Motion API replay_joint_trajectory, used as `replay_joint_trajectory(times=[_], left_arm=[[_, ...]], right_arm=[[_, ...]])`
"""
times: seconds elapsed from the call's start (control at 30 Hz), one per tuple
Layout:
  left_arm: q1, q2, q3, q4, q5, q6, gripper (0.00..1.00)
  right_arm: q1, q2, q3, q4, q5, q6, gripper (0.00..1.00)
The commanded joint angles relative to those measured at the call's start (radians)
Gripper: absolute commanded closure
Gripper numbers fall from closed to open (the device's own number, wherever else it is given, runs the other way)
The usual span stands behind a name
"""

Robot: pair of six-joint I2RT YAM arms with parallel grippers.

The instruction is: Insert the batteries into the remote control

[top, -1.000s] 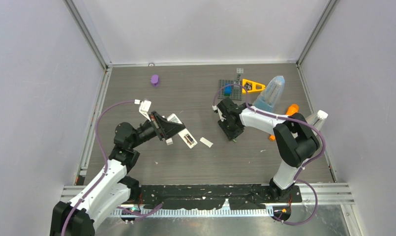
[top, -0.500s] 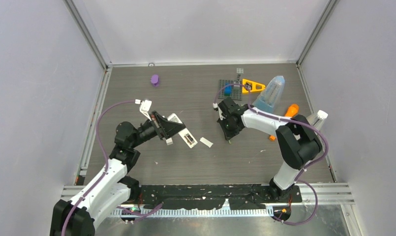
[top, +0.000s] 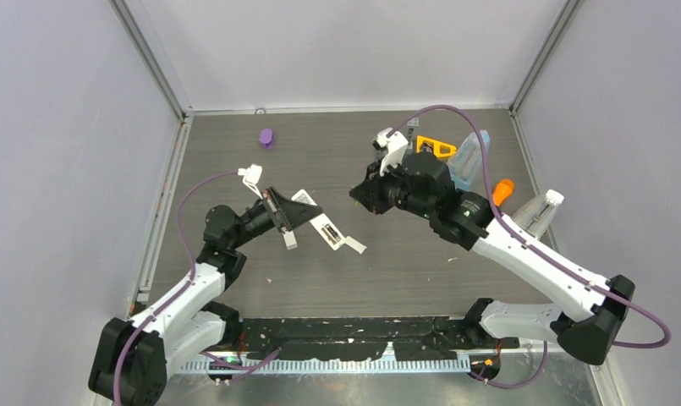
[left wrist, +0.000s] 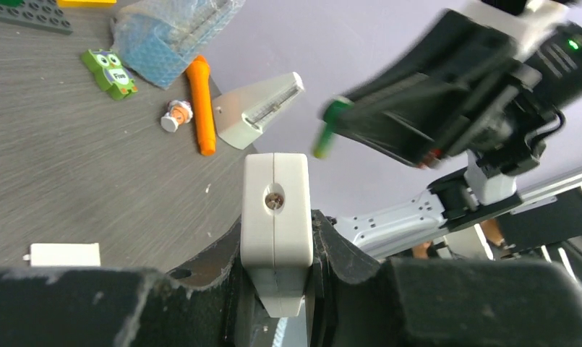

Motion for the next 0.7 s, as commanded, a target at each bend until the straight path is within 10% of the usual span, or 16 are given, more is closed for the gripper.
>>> replay_joint_trajectory(times=[0.0,0.67], left_arm=[[0.004,0.018,0.005,0.160,-0.029,-0.168,1.00],[0.009,0.055,-0.002,0.226,-0.077,-0.313,1.00]], right_arm=[[0.119,-0.033,0.076,0.110,0.010,0.024,0.94],[0.275,0.092,0.206,-0.048,0.025,-0.091,0.91]])
